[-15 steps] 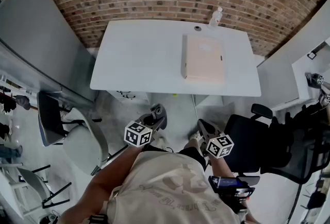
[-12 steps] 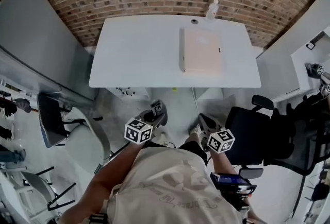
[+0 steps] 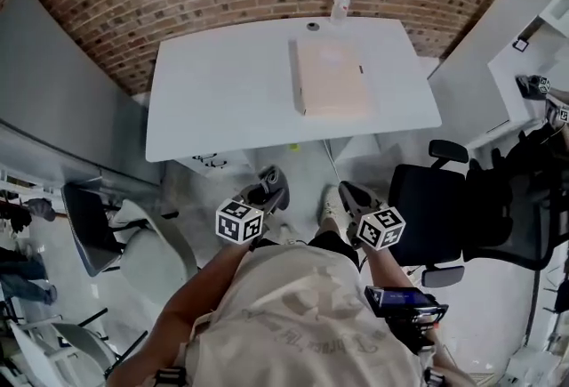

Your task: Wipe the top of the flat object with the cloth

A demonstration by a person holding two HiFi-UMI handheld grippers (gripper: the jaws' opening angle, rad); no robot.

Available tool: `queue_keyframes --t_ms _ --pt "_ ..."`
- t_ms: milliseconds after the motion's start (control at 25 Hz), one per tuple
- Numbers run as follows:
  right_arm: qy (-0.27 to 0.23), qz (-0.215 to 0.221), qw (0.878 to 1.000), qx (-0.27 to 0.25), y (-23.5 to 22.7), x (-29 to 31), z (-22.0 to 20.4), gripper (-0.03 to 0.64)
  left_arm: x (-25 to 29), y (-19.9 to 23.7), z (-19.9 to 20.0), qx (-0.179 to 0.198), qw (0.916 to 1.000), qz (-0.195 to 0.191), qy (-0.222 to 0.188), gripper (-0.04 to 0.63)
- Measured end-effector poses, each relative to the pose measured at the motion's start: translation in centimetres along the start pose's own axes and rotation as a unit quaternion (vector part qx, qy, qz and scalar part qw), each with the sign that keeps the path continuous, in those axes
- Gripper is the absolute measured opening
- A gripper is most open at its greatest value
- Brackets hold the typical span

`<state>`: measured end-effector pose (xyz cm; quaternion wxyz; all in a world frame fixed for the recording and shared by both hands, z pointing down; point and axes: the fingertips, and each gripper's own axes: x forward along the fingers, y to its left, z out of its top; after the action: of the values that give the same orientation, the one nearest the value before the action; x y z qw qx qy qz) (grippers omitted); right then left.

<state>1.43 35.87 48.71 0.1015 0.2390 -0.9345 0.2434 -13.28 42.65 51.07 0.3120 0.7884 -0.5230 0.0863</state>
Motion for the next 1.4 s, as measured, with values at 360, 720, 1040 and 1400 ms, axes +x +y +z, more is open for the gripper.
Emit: queue_keyframes --t_ms 360,720,1040,1400 --pt "0.004 -0.045 0.999 0.026 -2.9 -1.0 -0.4 0.021 2.5 -0.7 0.5 0.004 0.9996 -0.025 0.015 0.101" --pt "0.025 -0.048 0.997 0.047 -4.9 -0.5 -0.5 0.021 4.2 -0.6 0.1 -0.018 0.9989 -0.022 0.037 0.101" --pt "0.028 -0.037 0.998 0.049 -9.8 2.0 1.8 0.021 8.6 0.1 3.6 -0.008 0.9991 -0.011 0.039 0.101" --pt "0.006 -0.014 0.999 0.049 -15.5 6.0 6.6 0.021 13.9 1.9 10.0 0.015 0.9992 0.012 0.036 0.101"
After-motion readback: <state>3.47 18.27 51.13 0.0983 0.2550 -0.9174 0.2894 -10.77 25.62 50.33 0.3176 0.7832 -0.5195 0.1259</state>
